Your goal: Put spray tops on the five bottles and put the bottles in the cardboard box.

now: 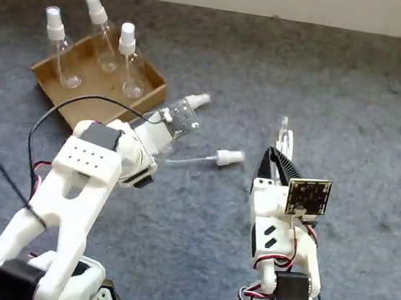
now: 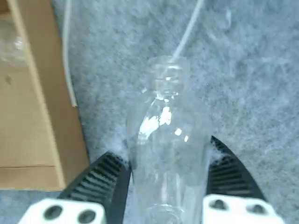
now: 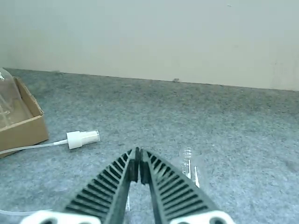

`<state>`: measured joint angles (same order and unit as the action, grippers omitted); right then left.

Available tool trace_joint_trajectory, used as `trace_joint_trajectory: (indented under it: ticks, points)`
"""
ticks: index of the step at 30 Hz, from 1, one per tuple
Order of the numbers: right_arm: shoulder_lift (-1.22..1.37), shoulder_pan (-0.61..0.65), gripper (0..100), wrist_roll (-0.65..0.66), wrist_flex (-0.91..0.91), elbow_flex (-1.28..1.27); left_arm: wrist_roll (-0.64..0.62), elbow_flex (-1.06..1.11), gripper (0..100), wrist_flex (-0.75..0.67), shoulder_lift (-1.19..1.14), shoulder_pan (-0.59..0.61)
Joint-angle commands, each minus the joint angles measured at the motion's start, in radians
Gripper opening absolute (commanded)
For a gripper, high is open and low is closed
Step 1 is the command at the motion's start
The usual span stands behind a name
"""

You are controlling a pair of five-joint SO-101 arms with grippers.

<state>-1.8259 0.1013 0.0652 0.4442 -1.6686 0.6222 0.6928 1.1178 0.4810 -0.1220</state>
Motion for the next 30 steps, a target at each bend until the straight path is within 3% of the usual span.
trace_joint_trajectory:
  ticks: [1, 6, 15, 24, 30]
  points:
    - [-0.007, 0.005, 0.5, -0.008, -0.005, -0.133, -0.038, -0.047, 8, 0.011, 0.176, -0.001]
    - [-0.007, 0.005, 0.5, -0.008, -0.005, -0.133, -0.236, -0.047, 8, 0.011, 0.329, -0.013]
    - [-0.002, -0.045, 0.6, 0.04, 0.07, -0.068, -0.436, 0.065, 8, 0.002, 0.423, -0.166]
    - [-0.001, -0.061, 0.6, 0.063, 0.211, 0.136, -0.45, 0.285, 8, -0.19, 0.584, -0.171]
    - [0.076, -0.061, 0.6, 0.084, 0.332, 0.338, -0.453, 0.318, 8, -0.209, 0.685, -0.17]
